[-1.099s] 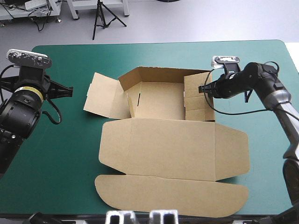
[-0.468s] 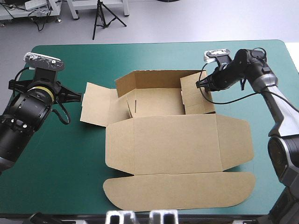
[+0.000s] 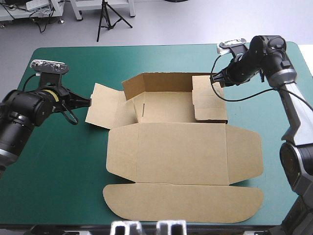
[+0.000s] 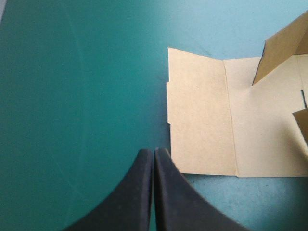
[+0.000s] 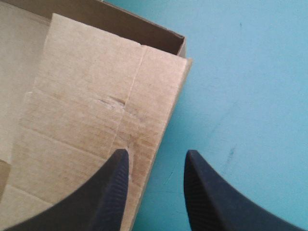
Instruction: Fold the box
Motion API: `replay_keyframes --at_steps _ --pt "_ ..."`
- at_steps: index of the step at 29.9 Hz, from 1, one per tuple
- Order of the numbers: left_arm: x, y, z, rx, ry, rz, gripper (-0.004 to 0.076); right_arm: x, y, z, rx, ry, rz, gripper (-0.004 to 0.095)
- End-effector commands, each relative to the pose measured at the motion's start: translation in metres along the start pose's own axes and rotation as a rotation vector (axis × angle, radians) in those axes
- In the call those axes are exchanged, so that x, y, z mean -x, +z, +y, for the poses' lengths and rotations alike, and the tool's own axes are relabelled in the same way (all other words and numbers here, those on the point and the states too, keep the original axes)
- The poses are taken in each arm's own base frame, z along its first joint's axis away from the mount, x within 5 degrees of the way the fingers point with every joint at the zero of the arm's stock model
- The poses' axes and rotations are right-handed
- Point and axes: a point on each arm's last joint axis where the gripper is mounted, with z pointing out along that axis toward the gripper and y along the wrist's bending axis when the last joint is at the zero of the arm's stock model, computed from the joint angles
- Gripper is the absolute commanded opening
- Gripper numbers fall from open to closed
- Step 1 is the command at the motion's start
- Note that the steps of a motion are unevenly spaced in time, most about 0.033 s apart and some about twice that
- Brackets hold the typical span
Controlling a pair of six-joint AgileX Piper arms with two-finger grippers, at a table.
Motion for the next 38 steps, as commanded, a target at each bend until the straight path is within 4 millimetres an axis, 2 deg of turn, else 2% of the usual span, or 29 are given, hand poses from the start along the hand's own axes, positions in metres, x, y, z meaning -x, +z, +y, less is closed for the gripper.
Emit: replay_keyframes --at_steps 1,6,8,10,13,16,24,38 --pt "0.018 -0.012 0.017 -0.097 -0.086 -0.089 -0.0004 -0.003 -0.058 0.009 -0.011 0.018 -0.13 0.0365" --pt "0.021 0.0 0.045 -0.257 -0.242 -0.022 -0.0004 -0.012 -0.09 0.019 0.033 0.037 -0.202 0.0365" --pt "0.019 0.008 0.056 -0.327 -0.304 0.019 -0.0004 -0.02 -0.095 0.021 0.037 0.043 -0.2 0.0364" --pt "0.018 0.014 0.065 -0.377 -0.364 0.038 -0.0004 -0.026 -0.09 0.021 0.04 0.045 -0.173 0.0364" --pt "0.015 0.021 0.072 -0.457 -0.426 0.07 -0.0004 -0.033 -0.072 0.019 0.048 0.049 -0.107 0.0364" --pt "0.013 0.024 0.071 -0.514 -0.426 0.102 -0.0004 -0.03 -0.051 0.016 0.052 0.04 -0.069 0.0365" --pt "0.013 0.024 0.071 -0.513 -0.43 0.102 -0.0009 -0.02 0.0 0.008 0.058 0.031 0.005 0.0365" --pt "0.013 0.024 0.072 -0.507 -0.425 0.099 -0.0009 -0.017 0.063 0.007 0.166 0.043 0.125 0.0365"
